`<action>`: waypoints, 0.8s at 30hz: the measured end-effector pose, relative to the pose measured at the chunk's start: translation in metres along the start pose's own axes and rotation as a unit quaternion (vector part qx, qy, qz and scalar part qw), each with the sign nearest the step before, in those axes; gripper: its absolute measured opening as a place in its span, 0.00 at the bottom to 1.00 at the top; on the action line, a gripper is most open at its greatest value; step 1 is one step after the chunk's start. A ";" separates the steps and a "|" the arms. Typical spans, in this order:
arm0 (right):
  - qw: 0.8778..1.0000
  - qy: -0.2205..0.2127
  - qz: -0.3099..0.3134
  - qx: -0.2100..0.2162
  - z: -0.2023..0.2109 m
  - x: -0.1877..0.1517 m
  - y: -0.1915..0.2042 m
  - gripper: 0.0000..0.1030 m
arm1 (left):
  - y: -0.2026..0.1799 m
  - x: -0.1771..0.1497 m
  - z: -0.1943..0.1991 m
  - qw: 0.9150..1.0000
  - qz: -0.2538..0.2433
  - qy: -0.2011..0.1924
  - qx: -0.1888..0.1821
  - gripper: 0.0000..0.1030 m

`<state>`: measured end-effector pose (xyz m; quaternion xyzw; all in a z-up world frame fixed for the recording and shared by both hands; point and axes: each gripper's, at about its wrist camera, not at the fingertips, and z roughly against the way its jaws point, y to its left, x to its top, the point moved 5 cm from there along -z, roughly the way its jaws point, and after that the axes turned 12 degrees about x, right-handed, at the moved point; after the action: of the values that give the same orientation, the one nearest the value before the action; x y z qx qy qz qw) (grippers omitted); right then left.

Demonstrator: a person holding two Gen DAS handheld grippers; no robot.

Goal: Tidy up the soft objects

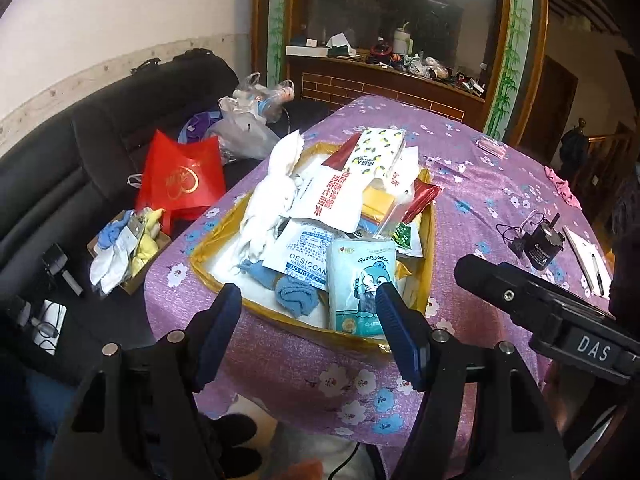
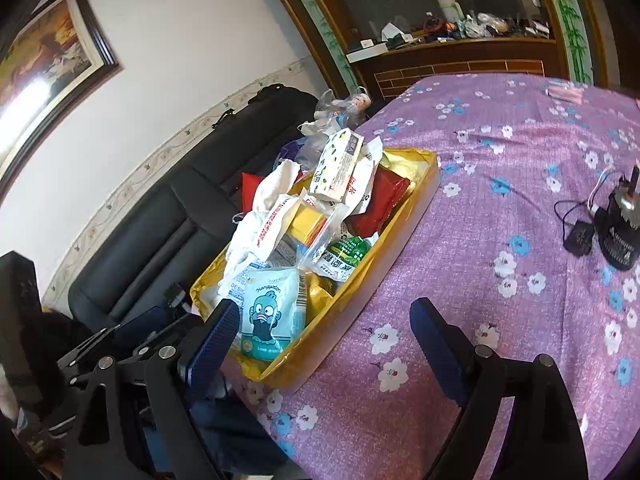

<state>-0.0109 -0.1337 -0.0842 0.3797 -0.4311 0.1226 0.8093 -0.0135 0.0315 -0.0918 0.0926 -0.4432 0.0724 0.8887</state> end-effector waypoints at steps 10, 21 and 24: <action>1.000 -0.002 0.009 -0.002 0.002 0.000 0.014 0.86 | 0.005 -0.003 -0.001 1.000 0.006 0.010 -0.006 0.67; 1.000 0.005 0.003 -0.002 -0.008 -0.002 0.016 0.86 | 0.012 -0.007 -0.003 1.000 0.011 0.019 -0.001 0.67; 1.000 0.008 0.005 -0.007 -0.012 -0.003 0.017 0.86 | 0.013 -0.008 -0.007 1.000 0.009 0.026 0.000 0.67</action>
<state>-0.0145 -0.1135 -0.0818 0.3710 -0.4273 0.1262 0.8148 -0.0162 0.0456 -0.1012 0.0865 -0.4208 0.0829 0.8992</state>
